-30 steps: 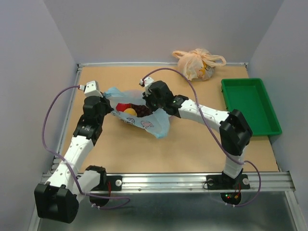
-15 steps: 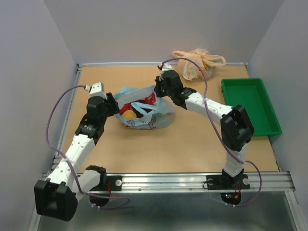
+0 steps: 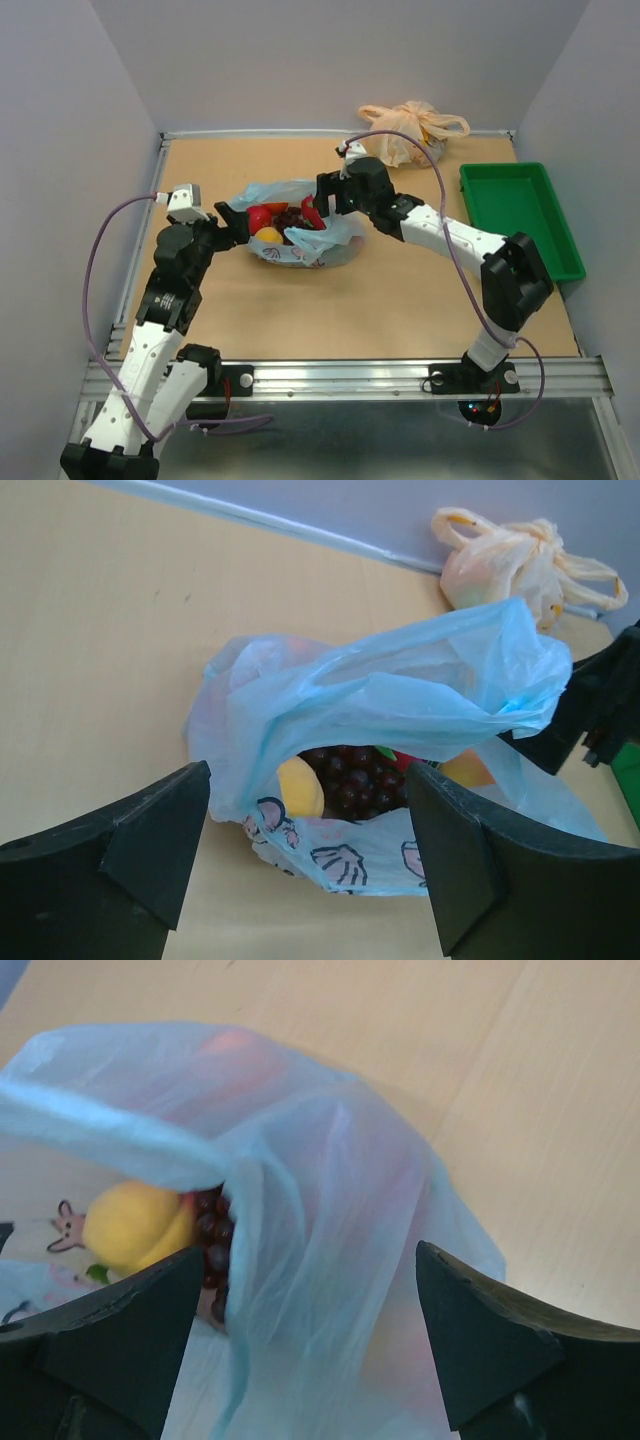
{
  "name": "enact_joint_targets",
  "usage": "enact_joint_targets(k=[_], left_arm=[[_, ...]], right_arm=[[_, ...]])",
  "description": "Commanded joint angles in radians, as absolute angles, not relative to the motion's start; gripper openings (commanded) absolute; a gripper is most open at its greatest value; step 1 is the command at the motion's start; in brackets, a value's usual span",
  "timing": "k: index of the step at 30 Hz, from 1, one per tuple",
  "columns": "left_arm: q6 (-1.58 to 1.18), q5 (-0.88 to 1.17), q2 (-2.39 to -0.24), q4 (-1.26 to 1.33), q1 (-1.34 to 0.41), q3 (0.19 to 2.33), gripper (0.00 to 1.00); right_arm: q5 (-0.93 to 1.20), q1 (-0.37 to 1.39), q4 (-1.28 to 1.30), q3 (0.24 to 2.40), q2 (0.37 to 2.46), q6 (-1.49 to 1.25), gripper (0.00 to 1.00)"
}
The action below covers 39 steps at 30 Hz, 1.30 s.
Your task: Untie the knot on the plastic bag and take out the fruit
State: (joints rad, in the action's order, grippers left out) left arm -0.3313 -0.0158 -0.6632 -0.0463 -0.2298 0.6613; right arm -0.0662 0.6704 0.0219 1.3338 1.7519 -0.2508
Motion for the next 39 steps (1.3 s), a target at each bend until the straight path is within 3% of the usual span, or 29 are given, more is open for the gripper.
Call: enact_joint_targets(k=[1,11,13,14,16,22,26,33,35,39], left_arm=[[-0.281,0.043,-0.707,-0.04,-0.239,0.653,0.9],[-0.256,-0.147,-0.883,-0.018,-0.253,0.744,0.89],[-0.278,-0.163,-0.9,-0.018,-0.256,0.741,0.84],[-0.303,-0.164,-0.907,-0.015,-0.259,0.726,0.74],[-0.317,-0.153,-0.907,-0.009,-0.264,0.704,0.65],[-0.311,-0.141,-0.899,-0.012,-0.276,0.67,0.62],[-0.304,-0.147,-0.885,-0.012,-0.278,0.667,0.57],[-0.296,-0.1,-0.881,-0.005,-0.278,0.66,0.53],[-0.29,-0.089,-0.874,-0.005,-0.276,0.658,0.48],[-0.272,-0.094,-0.862,-0.003,-0.278,0.65,0.48]], right_arm=[[-0.063,0.715,-0.025,1.24,1.629,-0.245,0.92],[-0.141,0.738,-0.025,1.0,1.517,-0.294,0.94],[-0.162,0.738,-0.025,0.951,1.509,-0.311,0.94],[-0.193,0.738,-0.026,0.896,1.497,-0.333,0.94],[-0.23,0.738,-0.032,0.841,1.486,-0.368,0.93],[-0.356,0.738,-0.037,0.706,1.462,-0.393,0.93],[-0.368,0.738,-0.023,0.699,1.405,-0.364,0.93],[-0.149,0.756,0.027,0.817,1.218,-0.252,0.91],[-0.109,0.768,0.054,0.868,1.21,-0.221,0.91],[-0.009,0.793,0.072,0.976,1.241,-0.16,0.89]])
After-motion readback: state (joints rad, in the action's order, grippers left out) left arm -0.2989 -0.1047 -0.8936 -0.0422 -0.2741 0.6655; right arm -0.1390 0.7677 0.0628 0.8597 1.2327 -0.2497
